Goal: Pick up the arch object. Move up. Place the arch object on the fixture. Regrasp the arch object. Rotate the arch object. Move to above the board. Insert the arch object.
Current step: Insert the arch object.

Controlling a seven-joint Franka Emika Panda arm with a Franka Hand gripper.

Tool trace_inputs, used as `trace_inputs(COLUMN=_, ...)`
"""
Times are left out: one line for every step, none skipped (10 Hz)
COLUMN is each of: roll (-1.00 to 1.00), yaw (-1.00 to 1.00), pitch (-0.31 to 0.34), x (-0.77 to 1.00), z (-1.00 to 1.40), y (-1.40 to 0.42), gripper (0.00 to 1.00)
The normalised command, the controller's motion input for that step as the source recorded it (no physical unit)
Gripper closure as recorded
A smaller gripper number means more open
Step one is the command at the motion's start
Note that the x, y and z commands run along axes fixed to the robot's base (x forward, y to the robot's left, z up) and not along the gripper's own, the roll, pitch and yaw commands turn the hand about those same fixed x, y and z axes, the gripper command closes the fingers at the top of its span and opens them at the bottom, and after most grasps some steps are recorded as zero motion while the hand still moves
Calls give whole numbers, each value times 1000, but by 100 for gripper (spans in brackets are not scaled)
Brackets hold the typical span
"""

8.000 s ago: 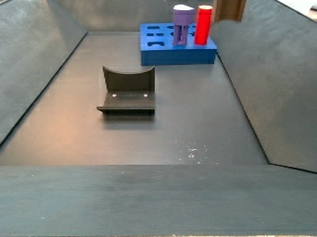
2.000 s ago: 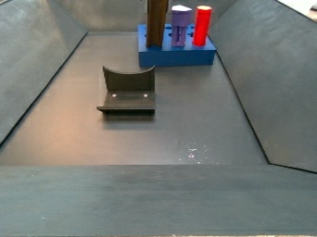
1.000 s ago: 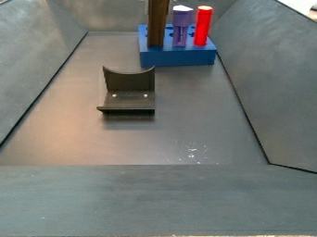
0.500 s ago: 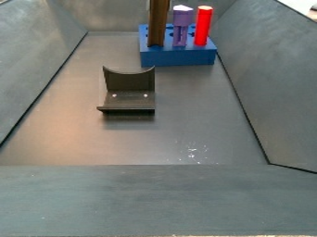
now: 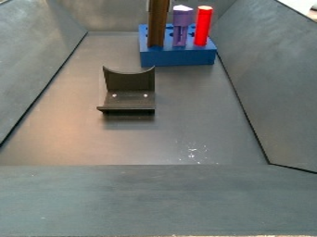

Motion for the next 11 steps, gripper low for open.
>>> trace_inputs(roll=223, yaw=31, pitch=0, x=0, z=-211, y=-271, gripper=100)
trace_inputs(roll=403, yaw=160, pitch=0, x=0, z=-414, y=-397, gripper=100)
trace_inputs(roll=440, yaw=197, pitch=0, x=31, z=-440, y=-417, gripper=100)
trace_inputs(roll=459, yaw=200, pitch=0, x=54, z=-403, y=-414, gripper=100)
trace_inputs(roll=499, yaw=237, pitch=0, x=43, z=-311, y=-446, gripper=100)
trace_inputs(roll=500, yaw=234, pitch=0, x=74, z=-283, y=-440, gripper=100)
trace_inputs(roll=487, yaw=197, pitch=0, x=111, z=-346, y=-486, gripper=100)
trace_inputs(roll=401, yaw=103, pitch=0, x=200, z=-523, y=-600, gripper=100)
trace_inputs(roll=377, yaw=57, pitch=0, x=237, z=-571, y=-637, gripper=100)
trace_inputs(roll=399, yaw=0, pitch=0, x=357, z=-529, y=-651, gripper=100)
trace_inputs(roll=427, yaw=0, pitch=71, x=449, z=-437, y=-617, gripper=100)
